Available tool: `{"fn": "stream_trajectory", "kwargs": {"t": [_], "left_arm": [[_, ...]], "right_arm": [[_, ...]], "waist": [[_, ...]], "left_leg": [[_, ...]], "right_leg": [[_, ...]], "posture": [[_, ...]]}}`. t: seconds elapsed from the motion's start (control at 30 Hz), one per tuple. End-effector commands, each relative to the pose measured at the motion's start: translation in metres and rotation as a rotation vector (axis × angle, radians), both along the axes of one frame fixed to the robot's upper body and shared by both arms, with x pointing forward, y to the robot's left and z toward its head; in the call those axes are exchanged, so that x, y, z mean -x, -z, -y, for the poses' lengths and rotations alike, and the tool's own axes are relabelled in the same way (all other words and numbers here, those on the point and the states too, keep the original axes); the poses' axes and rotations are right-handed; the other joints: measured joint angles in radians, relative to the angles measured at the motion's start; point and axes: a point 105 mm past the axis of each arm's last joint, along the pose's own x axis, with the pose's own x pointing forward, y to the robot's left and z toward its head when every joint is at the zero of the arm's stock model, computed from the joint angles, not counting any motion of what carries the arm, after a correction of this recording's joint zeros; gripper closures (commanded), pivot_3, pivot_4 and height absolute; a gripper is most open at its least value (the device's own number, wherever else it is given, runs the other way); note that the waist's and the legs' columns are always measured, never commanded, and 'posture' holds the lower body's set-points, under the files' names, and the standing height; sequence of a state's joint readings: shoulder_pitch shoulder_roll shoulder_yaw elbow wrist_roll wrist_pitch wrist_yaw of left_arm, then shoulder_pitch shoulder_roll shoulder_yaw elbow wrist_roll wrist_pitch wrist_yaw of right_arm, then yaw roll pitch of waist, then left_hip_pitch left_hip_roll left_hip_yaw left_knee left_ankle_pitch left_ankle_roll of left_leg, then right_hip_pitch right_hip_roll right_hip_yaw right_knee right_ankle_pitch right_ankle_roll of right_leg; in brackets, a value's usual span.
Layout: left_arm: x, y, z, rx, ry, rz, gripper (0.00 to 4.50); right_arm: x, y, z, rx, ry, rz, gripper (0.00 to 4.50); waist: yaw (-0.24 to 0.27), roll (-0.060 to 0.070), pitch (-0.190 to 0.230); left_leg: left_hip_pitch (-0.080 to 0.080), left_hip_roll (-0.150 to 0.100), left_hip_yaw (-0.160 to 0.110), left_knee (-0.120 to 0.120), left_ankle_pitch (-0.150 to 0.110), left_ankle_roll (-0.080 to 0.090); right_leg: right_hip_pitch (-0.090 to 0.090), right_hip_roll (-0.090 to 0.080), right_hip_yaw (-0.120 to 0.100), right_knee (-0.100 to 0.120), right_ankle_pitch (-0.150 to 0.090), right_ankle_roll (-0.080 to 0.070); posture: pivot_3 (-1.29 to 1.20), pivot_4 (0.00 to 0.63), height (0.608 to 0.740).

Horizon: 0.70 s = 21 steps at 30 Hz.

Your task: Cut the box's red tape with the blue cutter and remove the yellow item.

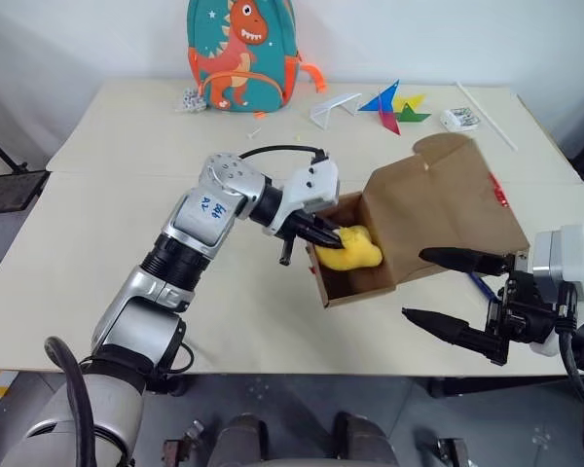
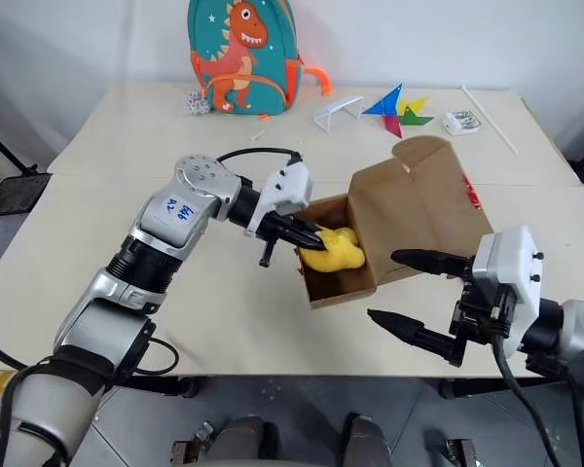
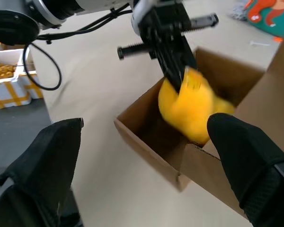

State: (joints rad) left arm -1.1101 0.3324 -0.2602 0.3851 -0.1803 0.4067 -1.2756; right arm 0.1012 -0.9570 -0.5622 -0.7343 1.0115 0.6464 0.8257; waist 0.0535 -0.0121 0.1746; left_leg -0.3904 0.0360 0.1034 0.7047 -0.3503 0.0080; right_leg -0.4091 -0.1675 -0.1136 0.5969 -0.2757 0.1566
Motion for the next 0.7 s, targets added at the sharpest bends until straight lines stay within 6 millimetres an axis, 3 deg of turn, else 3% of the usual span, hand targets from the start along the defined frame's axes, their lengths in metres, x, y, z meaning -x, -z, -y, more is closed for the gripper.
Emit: {"fn": "stream_trajectory", "kwargs": {"t": [0.03,0.1,0.17,0.2,0.23,0.33,0.4,0.5,0.6,0.7], "left_arm": [[-0.002,-0.017,-0.012,0.143,0.023,0.028,4.49],[-0.003,-0.003,-0.018,0.092,0.022,0.041,4.49],[0.012,-0.017,-0.013,0.225,0.094,-0.005,4.49],[0.012,-0.036,-0.011,0.359,0.079,-0.124,4.49],[0.009,-0.042,-0.012,0.398,0.059,-0.156,4.49],[0.001,-0.035,-0.019,0.35,-0.003,-0.225,4.49],[-0.002,-0.044,-0.033,0.422,-0.033,-0.379,4.49],[-0.002,-0.061,-0.054,0.52,-0.064,-0.41,4.49],[-0.002,-0.084,-0.089,0.693,-0.106,-0.495,4.49],[-0.007,-0.086,-0.133,0.803,-0.299,-0.417,4.49]], "right_arm": [[-0.004,-0.003,0.006,-0.001,0.036,0.056,0.0],[-0.005,-0.002,0.007,-0.001,0.039,0.06,0.0],[-0.007,-0.002,0.006,-0.014,0.041,0.062,0.0],[-0.007,-0.003,0.005,-0.028,0.037,0.063,0.0],[-0.008,-0.004,0.004,-0.044,0.041,0.065,0.0],[-0.009,-0.004,0.002,-0.051,0.035,0.065,0.0],[-0.01,-0.005,0.001,-0.058,0.027,0.072,0.0],[-0.009,-0.009,-0.002,-0.083,-0.003,0.095,0.0],[-0.01,-0.013,-0.006,-0.114,-0.047,0.119,0.0],[-0.01,-0.021,-0.014,-0.176,-0.109,0.166,0.0]], "waist": [[-0.002,0.0,0.0],[-0.003,0.0,0.0],[-0.006,0.0,0.0],[-0.006,0.0,0.0],[-0.003,-0.001,0.001],[-0.003,-0.001,0.001],[-0.005,-0.001,0.001],[-0.009,-0.001,0.001],[-0.023,-0.001,0.001],[-0.038,-0.001,0.001]], "left_leg": [[0.0,0.0,0.0,0.0,0.0,0.0],[0.0,0.0,0.0,0.0,0.0,0.0],[0.001,0.0,0.001,-0.001,0.0,0.0],[0.0,0.0,0.001,-0.001,0.0,0.0],[0.0,0.0,0.0,0.0,0.0,0.0],[-0.002,0.0,-0.002,0.004,0.0,0.0],[-0.001,0.0,-0.002,0.004,0.0,0.0],[-0.001,0.0,-0.002,0.004,0.0,0.0],[-0.001,0.0,-0.002,0.004,0.0,0.0],[0.001,0.001,-0.003,0.004,0.0,0.0]], "right_leg": [[0.0,0.0,0.0,0.0,0.0,0.0],[0.0,0.0,0.0,0.0,0.0,0.0],[0.0,0.0,0.0,0.0,0.0,0.0],[0.0,0.0,0.0,0.0,0.0,0.0],[0.0,0.0,0.0,0.0,0.0,0.0],[0.0,0.0,-0.001,0.002,0.0,0.0],[0.001,0.0,-0.001,0.002,0.0,0.0],[0.001,0.0,-0.001,0.003,0.0,0.0],[0.001,0.0,0.0,0.004,0.0,0.0],[0.001,0.0,0.0,0.004,0.0,0.0]], "posture": [[0.0,0.15,0.74],[0.0,0.15,0.74],[0.0,0.15,0.74],[0.0,0.15,0.74],[0.0,0.15,0.74],[0.0,0.15,0.74],[0.0,0.15,0.74],[0.0,0.15,0.74],[0.0,0.15,0.74],[0.0,0.15,0.74]]}}
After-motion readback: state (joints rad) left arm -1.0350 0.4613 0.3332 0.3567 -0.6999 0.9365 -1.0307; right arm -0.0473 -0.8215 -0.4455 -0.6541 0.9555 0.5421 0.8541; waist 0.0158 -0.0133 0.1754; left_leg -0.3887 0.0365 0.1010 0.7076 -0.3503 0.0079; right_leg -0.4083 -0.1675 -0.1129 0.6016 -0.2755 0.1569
